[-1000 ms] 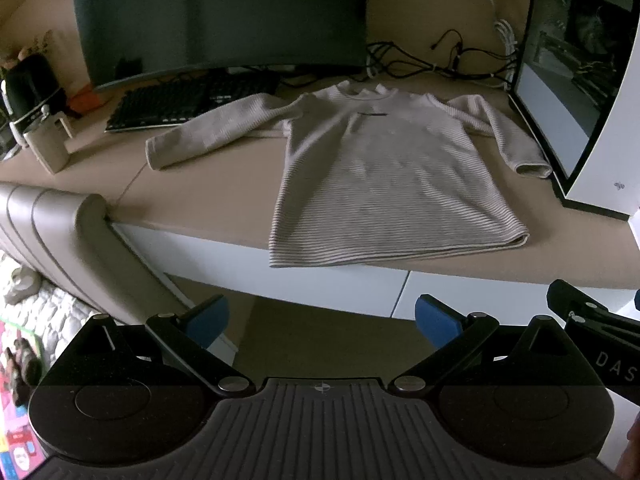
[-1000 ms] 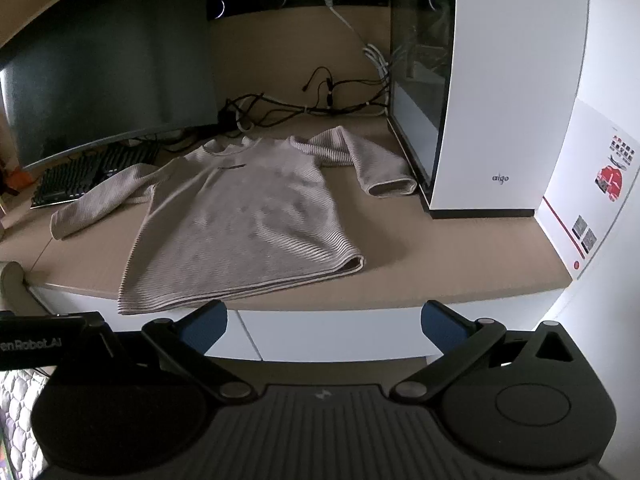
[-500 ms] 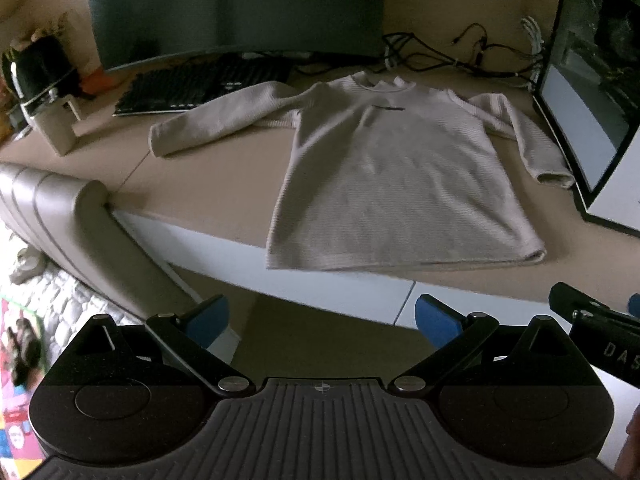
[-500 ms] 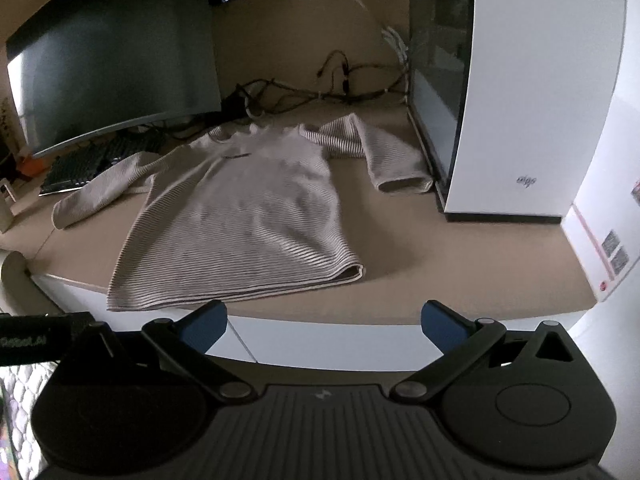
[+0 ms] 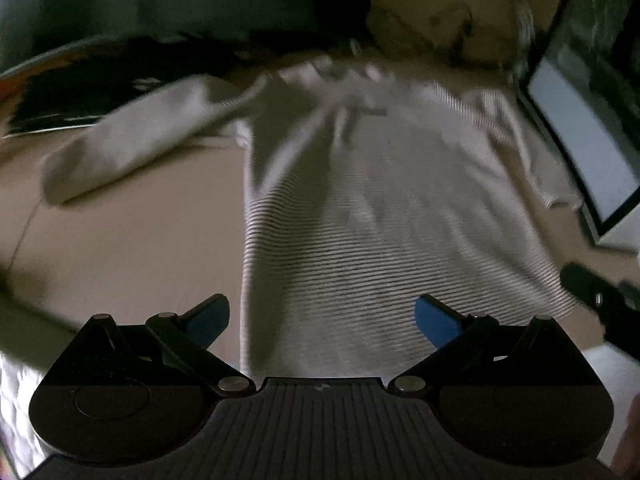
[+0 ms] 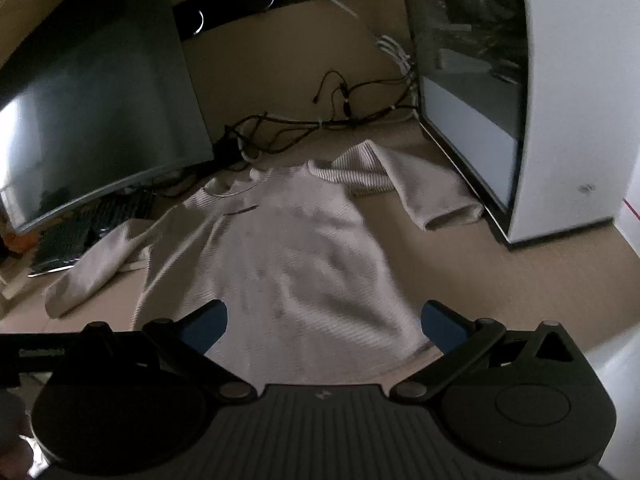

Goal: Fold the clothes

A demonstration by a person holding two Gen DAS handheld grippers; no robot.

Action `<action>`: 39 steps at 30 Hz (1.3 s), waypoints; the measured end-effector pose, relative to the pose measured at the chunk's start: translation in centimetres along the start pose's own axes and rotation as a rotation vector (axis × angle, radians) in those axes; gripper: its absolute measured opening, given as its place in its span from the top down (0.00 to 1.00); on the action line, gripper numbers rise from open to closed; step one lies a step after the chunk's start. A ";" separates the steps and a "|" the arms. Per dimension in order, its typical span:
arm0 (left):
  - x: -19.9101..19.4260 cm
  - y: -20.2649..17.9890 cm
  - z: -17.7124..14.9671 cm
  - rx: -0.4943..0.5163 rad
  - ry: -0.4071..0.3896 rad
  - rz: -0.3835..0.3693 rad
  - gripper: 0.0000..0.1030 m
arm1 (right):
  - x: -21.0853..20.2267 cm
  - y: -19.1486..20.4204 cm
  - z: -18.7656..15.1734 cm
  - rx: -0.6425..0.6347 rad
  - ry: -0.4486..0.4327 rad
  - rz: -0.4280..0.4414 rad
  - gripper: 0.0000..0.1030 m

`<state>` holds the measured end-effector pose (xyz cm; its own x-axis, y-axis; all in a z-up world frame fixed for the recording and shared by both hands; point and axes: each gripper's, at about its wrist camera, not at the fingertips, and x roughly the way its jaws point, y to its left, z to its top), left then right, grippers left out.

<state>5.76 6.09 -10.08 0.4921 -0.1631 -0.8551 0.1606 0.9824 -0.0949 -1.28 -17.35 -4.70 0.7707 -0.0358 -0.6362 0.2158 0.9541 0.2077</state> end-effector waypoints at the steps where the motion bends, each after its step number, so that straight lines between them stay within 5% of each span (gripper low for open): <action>1: 0.6 0.3 0.4 0.006 0.008 0.001 0.02 | 1.1 0.5 0.3 -0.006 0.012 -0.033 0.00; 6: 3.8 1.9 2.5 0.035 0.048 0.005 0.02 | 4.9 -0.4 1.7 0.087 0.081 -0.105 0.04; 9: 5.8 2.8 3.8 0.053 0.072 0.007 0.04 | 6.5 -1.2 1.9 0.106 0.109 -0.130 0.29; 12: 7.5 2.8 4.6 0.089 0.067 0.034 0.45 | 8.1 -1.0 1.5 0.055 0.090 -0.095 0.34; 15: 8.9 1.6 4.4 0.106 0.006 0.059 0.44 | 9.9 0.3 0.7 -0.058 -0.013 -0.030 0.33; 18: 9.6 0.7 3.9 0.101 -0.030 0.157 0.41 | 12.1 1.9 0.0 -0.180 -0.105 -0.020 0.06; 20: 9.2 0.5 3.9 0.118 -0.055 0.172 0.39 | 13.7 2.6 0.2 -0.234 -0.101 -0.026 0.06; 24: 8.8 0.4 4.2 0.128 -0.075 0.213 0.19 | 14.7 2.4 1.7 -0.258 -0.096 -0.004 0.04; 27: 8.7 0.7 4.4 0.097 -0.058 0.248 0.20 | 15.2 1.8 3.1 -0.266 -0.074 -0.050 0.04; 30: 8.9 1.5 4.5 0.036 -0.004 0.239 0.39 | 15.6 0.1 4.3 -0.219 -0.022 -0.060 0.12; 35: 9.5 1.4 4.6 0.021 0.024 0.203 0.45 | 15.7 -2.2 4.0 -0.135 0.063 -0.048 0.31; 39: 9.8 0.1 4.6 0.115 0.014 0.200 0.86 | 15.3 -1.9 3.3 -0.154 0.082 -0.035 0.60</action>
<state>14.47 4.16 -16.11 0.5125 0.0361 -0.8580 0.1576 0.9782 0.1353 12.10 -20.65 -12.38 0.7112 -0.0517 -0.7011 0.1422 0.9872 0.0716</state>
